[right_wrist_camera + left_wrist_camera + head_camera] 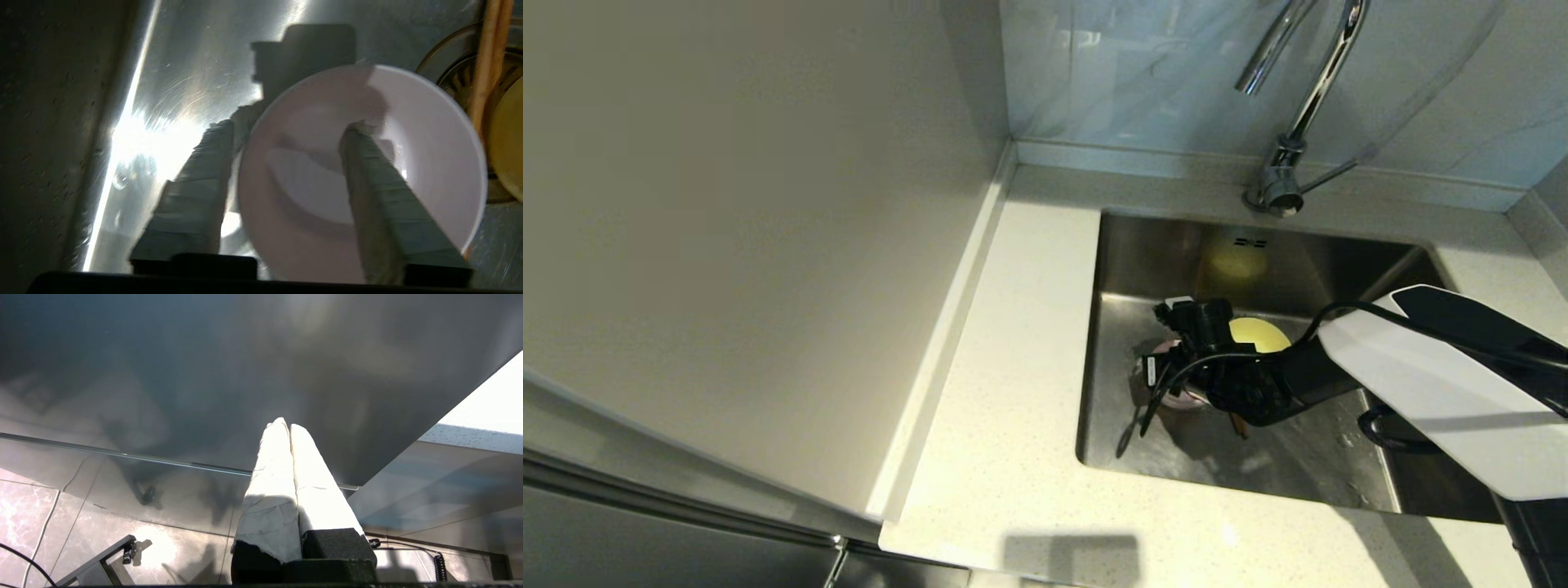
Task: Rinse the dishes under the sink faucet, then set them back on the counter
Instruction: Put a bowl into the sink, then turn on the faucet
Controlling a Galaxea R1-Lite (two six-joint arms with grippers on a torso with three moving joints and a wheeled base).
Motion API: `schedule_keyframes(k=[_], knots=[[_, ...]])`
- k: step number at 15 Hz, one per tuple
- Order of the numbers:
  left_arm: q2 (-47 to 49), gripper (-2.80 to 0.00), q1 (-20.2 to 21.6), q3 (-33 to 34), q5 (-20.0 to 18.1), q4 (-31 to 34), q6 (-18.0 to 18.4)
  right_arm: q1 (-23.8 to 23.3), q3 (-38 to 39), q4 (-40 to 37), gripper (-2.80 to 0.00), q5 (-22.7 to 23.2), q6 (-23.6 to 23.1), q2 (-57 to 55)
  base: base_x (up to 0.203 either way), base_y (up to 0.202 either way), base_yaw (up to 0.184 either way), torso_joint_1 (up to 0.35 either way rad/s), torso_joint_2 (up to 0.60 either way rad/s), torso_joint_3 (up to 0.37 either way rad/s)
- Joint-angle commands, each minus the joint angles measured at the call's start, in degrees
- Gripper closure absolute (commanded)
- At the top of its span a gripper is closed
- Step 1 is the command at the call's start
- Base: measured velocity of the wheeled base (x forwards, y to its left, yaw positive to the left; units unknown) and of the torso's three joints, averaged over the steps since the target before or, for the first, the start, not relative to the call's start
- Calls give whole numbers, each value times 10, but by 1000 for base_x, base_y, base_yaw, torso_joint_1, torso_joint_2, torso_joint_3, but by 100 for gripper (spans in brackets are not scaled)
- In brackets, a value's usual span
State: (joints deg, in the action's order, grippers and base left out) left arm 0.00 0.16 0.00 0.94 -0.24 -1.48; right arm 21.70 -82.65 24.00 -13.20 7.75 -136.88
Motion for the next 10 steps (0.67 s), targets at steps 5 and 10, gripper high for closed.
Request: schedule_keyframes(k=[5,10], knots=[[-2,0,0,0,0,0,0,-7,-2,-29,-280,-5,11,67,0,0,0,0,0,0],[-2,0,0,0,0,0,0,-21,22,-141,0,35,111,198,0,0,0,0,0,0]])
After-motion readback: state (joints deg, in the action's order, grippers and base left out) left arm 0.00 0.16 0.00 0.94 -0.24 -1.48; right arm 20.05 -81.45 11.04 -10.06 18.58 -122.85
